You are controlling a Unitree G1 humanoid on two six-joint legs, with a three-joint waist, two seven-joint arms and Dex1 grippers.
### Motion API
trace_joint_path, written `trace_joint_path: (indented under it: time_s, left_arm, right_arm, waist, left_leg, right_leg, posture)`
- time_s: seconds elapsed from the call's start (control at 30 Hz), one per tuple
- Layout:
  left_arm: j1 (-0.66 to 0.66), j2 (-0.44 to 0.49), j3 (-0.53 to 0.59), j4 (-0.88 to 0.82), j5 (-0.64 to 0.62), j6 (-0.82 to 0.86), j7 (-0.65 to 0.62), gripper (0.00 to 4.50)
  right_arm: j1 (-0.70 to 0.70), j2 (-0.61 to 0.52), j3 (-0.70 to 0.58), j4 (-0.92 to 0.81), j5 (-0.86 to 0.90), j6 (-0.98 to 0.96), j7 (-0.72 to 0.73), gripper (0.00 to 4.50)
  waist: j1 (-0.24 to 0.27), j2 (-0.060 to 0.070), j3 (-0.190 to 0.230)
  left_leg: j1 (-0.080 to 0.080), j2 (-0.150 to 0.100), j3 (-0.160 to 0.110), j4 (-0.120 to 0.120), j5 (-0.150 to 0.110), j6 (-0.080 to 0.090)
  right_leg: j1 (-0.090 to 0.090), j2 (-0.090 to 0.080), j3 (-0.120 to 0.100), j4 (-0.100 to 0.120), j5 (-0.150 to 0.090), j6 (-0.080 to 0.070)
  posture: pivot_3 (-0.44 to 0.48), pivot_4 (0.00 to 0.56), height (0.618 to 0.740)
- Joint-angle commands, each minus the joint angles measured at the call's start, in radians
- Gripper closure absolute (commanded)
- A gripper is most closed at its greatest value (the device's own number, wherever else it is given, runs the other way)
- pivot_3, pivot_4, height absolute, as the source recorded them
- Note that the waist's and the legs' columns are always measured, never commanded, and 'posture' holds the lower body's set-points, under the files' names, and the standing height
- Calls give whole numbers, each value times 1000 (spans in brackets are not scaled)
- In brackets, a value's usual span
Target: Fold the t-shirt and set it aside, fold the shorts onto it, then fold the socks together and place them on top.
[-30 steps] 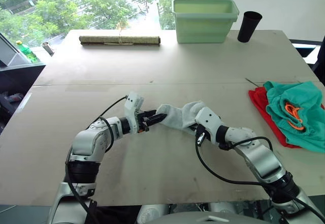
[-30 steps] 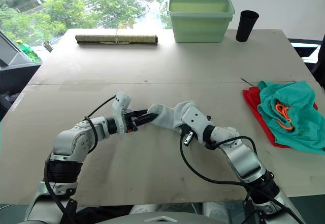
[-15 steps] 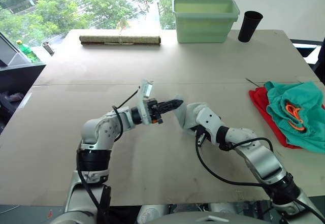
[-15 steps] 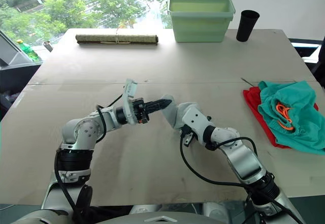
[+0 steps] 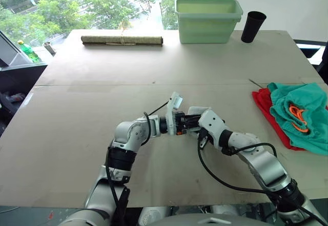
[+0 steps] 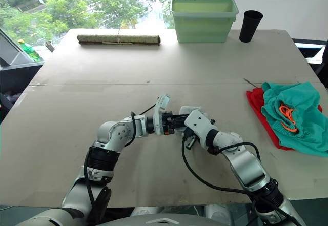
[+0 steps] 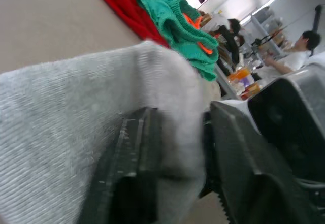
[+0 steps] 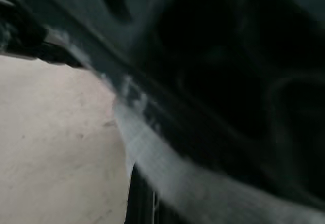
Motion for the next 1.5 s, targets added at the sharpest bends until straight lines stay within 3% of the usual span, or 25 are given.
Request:
trace_joint_path:
  time_s: [0.03,0.1,0.17,0.23,0.3,0.37,0.53,0.67,0.83,0.97,1.07,1.23,1.5]
  left_arm:
    - [7,-26,-2,73,38,0,35,892]
    - [6,-34,7,82,37,1,35,48]
    - [12,-33,4,75,41,3,25,0]
    - [24,-25,-13,61,50,-7,4,0]
    - [31,-20,-25,51,56,-18,-16,0]
    - [41,-3,-53,31,72,-44,-51,0]
    - [77,63,-133,-36,150,-187,-152,0]
    - [98,91,-160,-54,228,-355,-201,0]
    - [101,114,-179,-39,294,-474,-235,0]
    - [106,114,-191,-30,332,-537,-243,0]
    - [136,116,-185,-75,331,-541,-232,0]
    - [180,156,-155,-171,303,-536,-238,0]
    - [245,329,-35,-345,224,-473,-274,0]
  right_arm:
    - [53,-20,-32,-84,50,86,23,4500]
    - [74,-36,-73,-154,74,117,24,4500]
    - [93,-72,-104,-220,88,148,32,3902]
    - [107,-115,-125,-286,80,176,21,3185]
    - [126,-133,-167,-361,112,236,17,2100]
    - [160,-151,-238,-448,166,315,31,1300]
    - [224,-116,-503,-578,310,504,48,1300]
    - [129,-5,-678,-565,447,606,38,47]
    - [-140,61,-635,-422,482,725,-46,47]
    - [-257,70,-491,-232,429,715,-113,47]
    - [-273,10,-360,-79,389,651,-91,47]
    - [-267,-78,-256,-12,411,614,-8,47]
    - [-305,-141,-124,75,373,487,69,47]
  waist:
    - [0,0,0]
    - [2,0,0]
    - [1,0,0]
    - [-1,0,0]
    - [-2,0,0]
    - [-2,0,0]
    - [-1,0,0]
    - [-3,1,1]
    - [-5,5,3]
    - [-3,5,3]
    - [-4,5,3]
    - [-9,5,3]
    - [-29,5,4]
  left_leg:
    - [0,0,0,0,0,0]
    - [-1,-1,-1,0,0,0]
    - [-1,-1,-1,1,0,0]
    - [0,-1,-1,1,0,0]
    - [0,-1,-1,1,0,0]
    - [-1,-1,-1,1,0,0]
    - [-2,0,-3,0,0,0]
    - [-1,0,-2,0,0,0]
    - [-1,1,-2,-1,0,0]
    - [-2,0,-2,-1,0,0]
    - [-2,-1,-2,-2,0,1]
    - [-2,-1,-2,-3,0,1]
    - [-2,0,-2,-3,0,1]
  right_leg:
    - [0,0,0,0,0,0]
    - [0,0,-1,0,0,0]
    - [1,-2,-1,0,0,0]
    - [1,-3,-2,0,0,0]
    - [1,-3,-2,0,0,0]
    - [1,-3,-2,0,0,0]
    - [1,-4,-1,-1,0,0]
    - [0,-4,0,-1,0,0]
    - [0,-3,0,-1,0,0]
    - [-1,-4,0,-2,0,0]
    - [-1,-5,1,-2,0,0]
    - [-1,-5,1,-2,0,0]
    - [-1,-4,0,-2,0,0]
  posture:
    - [0,150,731]
    - [0,150,731]
    - [0,150,731]
    - [0,150,731]
    - [0,150,731]
    - [0,150,731]
    - [0,150,731]
    - [0,150,731]
    - [0,150,731]
    - [0,150,731]
    - [0,150,731]
    - [0,150,731]
    - [0,150,731]
